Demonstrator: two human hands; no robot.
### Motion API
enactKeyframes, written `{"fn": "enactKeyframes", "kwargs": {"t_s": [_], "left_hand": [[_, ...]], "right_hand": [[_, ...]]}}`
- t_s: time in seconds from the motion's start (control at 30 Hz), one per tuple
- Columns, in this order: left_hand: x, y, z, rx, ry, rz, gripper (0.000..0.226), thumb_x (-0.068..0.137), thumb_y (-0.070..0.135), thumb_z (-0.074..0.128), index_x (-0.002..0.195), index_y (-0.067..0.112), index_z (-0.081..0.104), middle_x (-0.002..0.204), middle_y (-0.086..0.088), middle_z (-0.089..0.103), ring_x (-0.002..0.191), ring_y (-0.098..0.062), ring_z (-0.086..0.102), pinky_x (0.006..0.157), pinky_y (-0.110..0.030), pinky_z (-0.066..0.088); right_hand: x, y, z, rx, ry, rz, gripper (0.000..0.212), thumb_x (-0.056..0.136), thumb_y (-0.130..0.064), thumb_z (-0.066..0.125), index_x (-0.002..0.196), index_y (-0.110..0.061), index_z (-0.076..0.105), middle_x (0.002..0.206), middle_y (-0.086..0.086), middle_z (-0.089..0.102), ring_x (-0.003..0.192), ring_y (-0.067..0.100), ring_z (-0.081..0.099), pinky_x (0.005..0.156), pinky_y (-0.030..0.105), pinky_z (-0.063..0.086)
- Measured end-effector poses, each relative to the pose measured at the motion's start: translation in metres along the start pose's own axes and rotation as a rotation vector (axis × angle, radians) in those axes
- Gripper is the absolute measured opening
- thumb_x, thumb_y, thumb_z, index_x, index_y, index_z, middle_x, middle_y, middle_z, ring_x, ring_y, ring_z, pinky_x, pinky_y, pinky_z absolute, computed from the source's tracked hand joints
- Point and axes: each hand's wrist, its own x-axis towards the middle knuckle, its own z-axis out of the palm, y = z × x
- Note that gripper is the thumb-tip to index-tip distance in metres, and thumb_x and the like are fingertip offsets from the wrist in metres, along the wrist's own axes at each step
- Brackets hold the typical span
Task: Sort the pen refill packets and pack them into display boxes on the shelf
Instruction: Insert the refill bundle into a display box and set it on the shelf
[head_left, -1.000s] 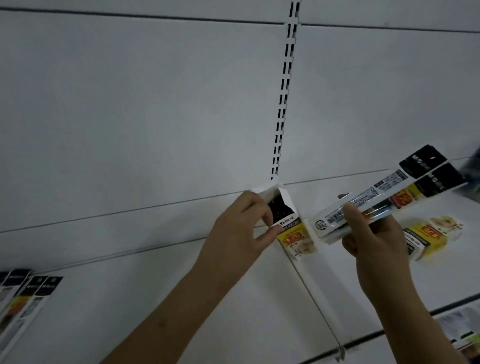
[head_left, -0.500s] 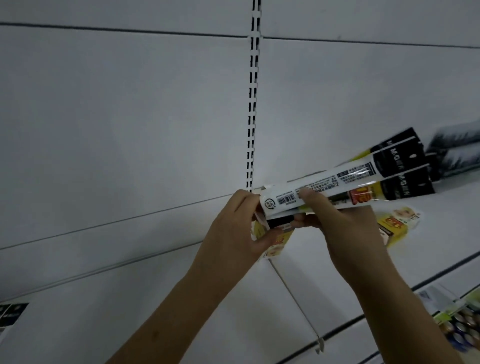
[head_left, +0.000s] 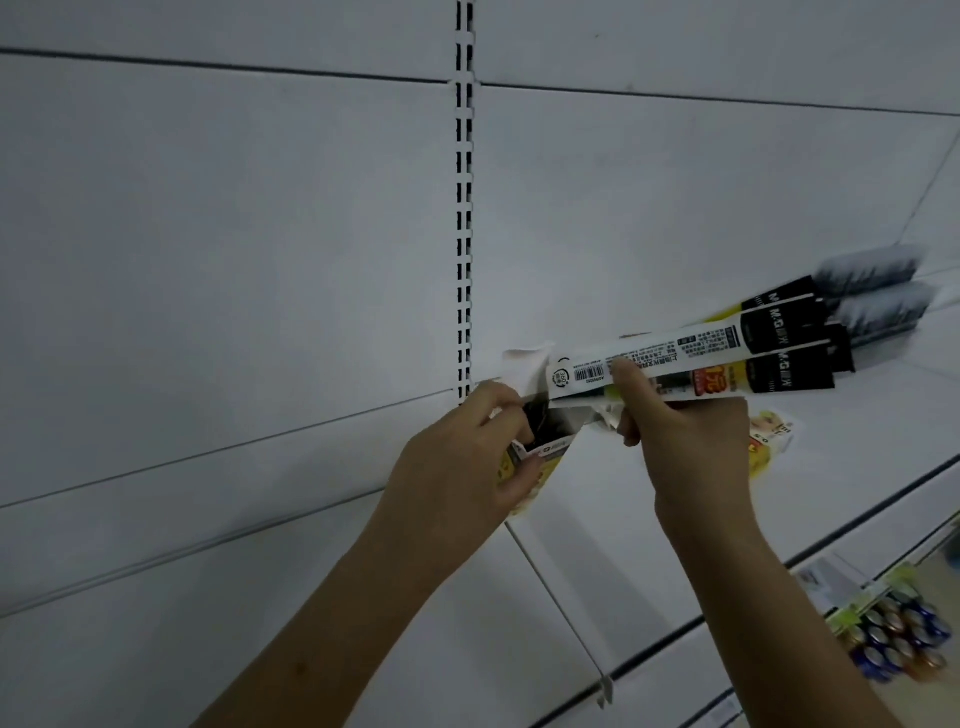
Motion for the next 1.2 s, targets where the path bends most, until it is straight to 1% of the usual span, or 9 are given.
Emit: {"fn": "enactKeyframes", "kwargs": {"t_s": [0.17, 0.4, 0.5, 0.67, 0.8, 0.9, 1.0, 1.07, 1.2], "left_hand": [[0.003, -0.001, 0.000, 0.046, -0.075, -0.004, 0.018, 0.082, 0.030, 0.068, 0.090, 0.018, 0.057, 0.109, 0.005, 0.060, 0.062, -0.013, 0.062, 0.051, -0.030, 0.055], [0.010, -0.003, -0.004, 0.081, -0.163, -0.110, 0.040, 0.090, 0.034, 0.064, 0.127, 0.021, 0.056, 0.116, 0.004, 0.057, 0.093, -0.013, 0.062, 0.077, -0.028, 0.053], [0.015, -0.004, -0.005, 0.168, -0.196, -0.141, 0.038, 0.093, 0.037, 0.058, 0.128, 0.022, 0.057, 0.113, 0.004, 0.050, 0.094, -0.012, 0.058, 0.077, -0.023, 0.048], [0.016, -0.004, -0.008, 0.202, -0.204, -0.182, 0.034, 0.094, 0.031, 0.057, 0.128, 0.027, 0.058, 0.116, 0.005, 0.048, 0.096, -0.012, 0.059, 0.081, -0.030, 0.053], [0.011, -0.008, -0.010, 0.177, -0.233, -0.171, 0.031, 0.092, 0.024, 0.058, 0.123, 0.025, 0.059, 0.120, 0.008, 0.058, 0.094, -0.012, 0.063, 0.081, -0.030, 0.054], [0.011, -0.011, -0.011, 0.125, -0.220, -0.159, 0.028, 0.090, 0.032, 0.062, 0.118, 0.027, 0.061, 0.114, 0.011, 0.062, 0.094, -0.008, 0.062, 0.077, -0.021, 0.049], [0.006, -0.013, -0.008, 0.057, -0.191, -0.159, 0.031, 0.090, 0.040, 0.064, 0.119, 0.029, 0.063, 0.116, 0.014, 0.061, 0.092, -0.005, 0.061, 0.074, -0.019, 0.047], [0.002, -0.015, -0.005, 0.030, -0.169, -0.152, 0.027, 0.092, 0.038, 0.062, 0.117, 0.030, 0.067, 0.117, 0.014, 0.061, 0.091, -0.005, 0.061, 0.075, -0.021, 0.050], [-0.003, -0.015, 0.000, 0.055, -0.115, -0.147, 0.021, 0.094, 0.038, 0.059, 0.111, 0.033, 0.070, 0.110, 0.014, 0.064, 0.082, -0.007, 0.062, 0.064, -0.015, 0.044]], "right_hand": [[0.000, -0.003, -0.002, 0.012, -0.110, 0.001, 0.010, 0.082, -0.018, 0.076, 0.083, -0.022, 0.067, 0.074, -0.005, 0.074, 0.064, 0.010, 0.071, 0.067, 0.024, 0.058], [0.001, 0.000, -0.006, -0.046, -0.259, 0.014, 0.012, 0.078, -0.019, 0.078, 0.085, -0.024, 0.070, 0.076, -0.004, 0.075, 0.078, 0.011, 0.072, 0.085, 0.032, 0.056], [0.000, 0.001, -0.002, -0.029, -0.261, 0.007, 0.012, 0.078, -0.017, 0.078, 0.079, -0.026, 0.069, 0.073, -0.006, 0.075, 0.074, 0.010, 0.072, 0.079, 0.026, 0.056], [0.002, 0.002, 0.004, -0.026, -0.270, -0.035, 0.013, 0.079, -0.016, 0.077, 0.077, -0.024, 0.068, 0.069, -0.008, 0.074, 0.067, 0.002, 0.070, 0.062, 0.007, 0.050], [0.006, 0.001, 0.006, -0.089, -0.364, -0.072, 0.009, 0.080, -0.020, 0.077, 0.082, -0.024, 0.070, 0.077, -0.006, 0.075, 0.075, 0.008, 0.072, 0.071, 0.017, 0.055], [0.015, 0.002, 0.006, -0.181, -0.455, -0.106, 0.008, 0.080, -0.026, 0.077, 0.085, -0.025, 0.070, 0.078, -0.012, 0.074, 0.078, 0.003, 0.071, 0.076, 0.017, 0.056], [0.027, 0.000, 0.002, -0.315, -0.594, -0.123, 0.032, 0.077, -0.052, 0.074, 0.096, -0.027, 0.072, 0.090, -0.008, 0.075, 0.089, 0.007, 0.070, 0.088, 0.037, 0.056], [0.033, -0.002, -0.002, -0.394, -0.657, -0.166, 0.045, 0.074, -0.063, 0.069, 0.100, -0.026, 0.072, 0.091, -0.006, 0.075, 0.089, 0.010, 0.070, 0.087, 0.044, 0.056], [0.044, -0.007, -0.010, -0.415, -0.746, -0.238, 0.038, 0.077, -0.056, 0.069, 0.097, -0.023, 0.074, 0.079, -0.004, 0.073, 0.078, 0.011, 0.070, 0.073, 0.032, 0.055]]}}
